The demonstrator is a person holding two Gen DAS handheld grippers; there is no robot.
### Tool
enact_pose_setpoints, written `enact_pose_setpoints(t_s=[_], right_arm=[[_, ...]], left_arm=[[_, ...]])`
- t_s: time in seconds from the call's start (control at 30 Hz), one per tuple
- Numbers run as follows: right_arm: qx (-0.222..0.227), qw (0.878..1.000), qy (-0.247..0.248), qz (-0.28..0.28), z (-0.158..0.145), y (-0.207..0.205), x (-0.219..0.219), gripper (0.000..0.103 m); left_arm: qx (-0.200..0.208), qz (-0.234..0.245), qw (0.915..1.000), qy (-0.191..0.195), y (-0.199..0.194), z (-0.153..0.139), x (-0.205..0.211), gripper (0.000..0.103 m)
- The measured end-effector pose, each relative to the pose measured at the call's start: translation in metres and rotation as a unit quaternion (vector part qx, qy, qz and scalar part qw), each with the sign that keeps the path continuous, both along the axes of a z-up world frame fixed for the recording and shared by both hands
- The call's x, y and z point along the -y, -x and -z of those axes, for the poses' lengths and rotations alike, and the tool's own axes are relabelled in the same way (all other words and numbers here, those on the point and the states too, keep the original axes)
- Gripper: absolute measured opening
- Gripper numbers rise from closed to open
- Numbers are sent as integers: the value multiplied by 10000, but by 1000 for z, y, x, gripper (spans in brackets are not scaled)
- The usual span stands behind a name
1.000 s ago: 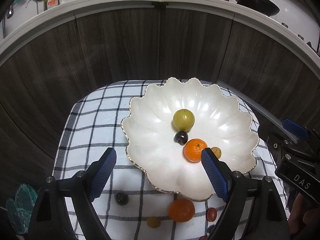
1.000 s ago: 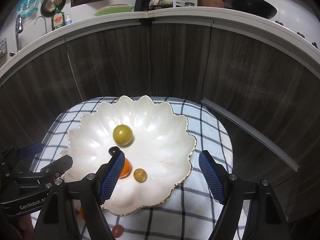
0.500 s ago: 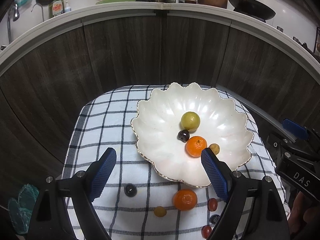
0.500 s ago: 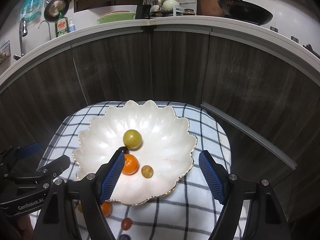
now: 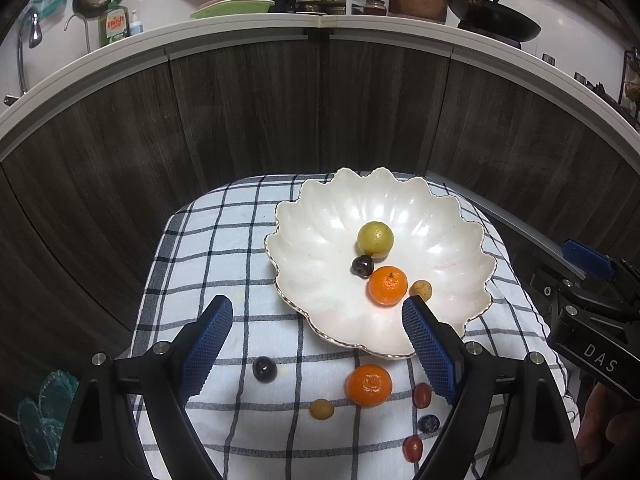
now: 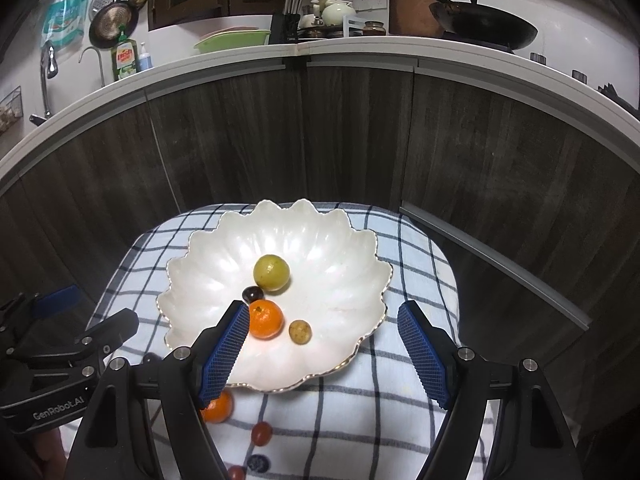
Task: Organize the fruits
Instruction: 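Withdraw both open tools back from the bowl, then move the left tool toward the small tan fruit while the right tool approaches the blueberry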
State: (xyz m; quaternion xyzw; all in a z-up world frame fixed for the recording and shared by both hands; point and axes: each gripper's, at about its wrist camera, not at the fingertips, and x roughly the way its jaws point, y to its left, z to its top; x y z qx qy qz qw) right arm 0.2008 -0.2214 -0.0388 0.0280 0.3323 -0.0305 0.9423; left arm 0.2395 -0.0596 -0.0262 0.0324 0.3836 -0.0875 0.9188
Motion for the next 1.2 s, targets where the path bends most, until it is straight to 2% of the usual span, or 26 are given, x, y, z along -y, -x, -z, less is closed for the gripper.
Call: enact_pose_setpoints(t_s=[0.9,1.2], right_arm=[[-65,10000,52,39,12,34,-24,77],[-34,9999,40,160,22,46,-30,77]], left_arm=[[19,47,10000,9,34,11,-22,87],[-24,72,9999,79,50,28,-35,87]])
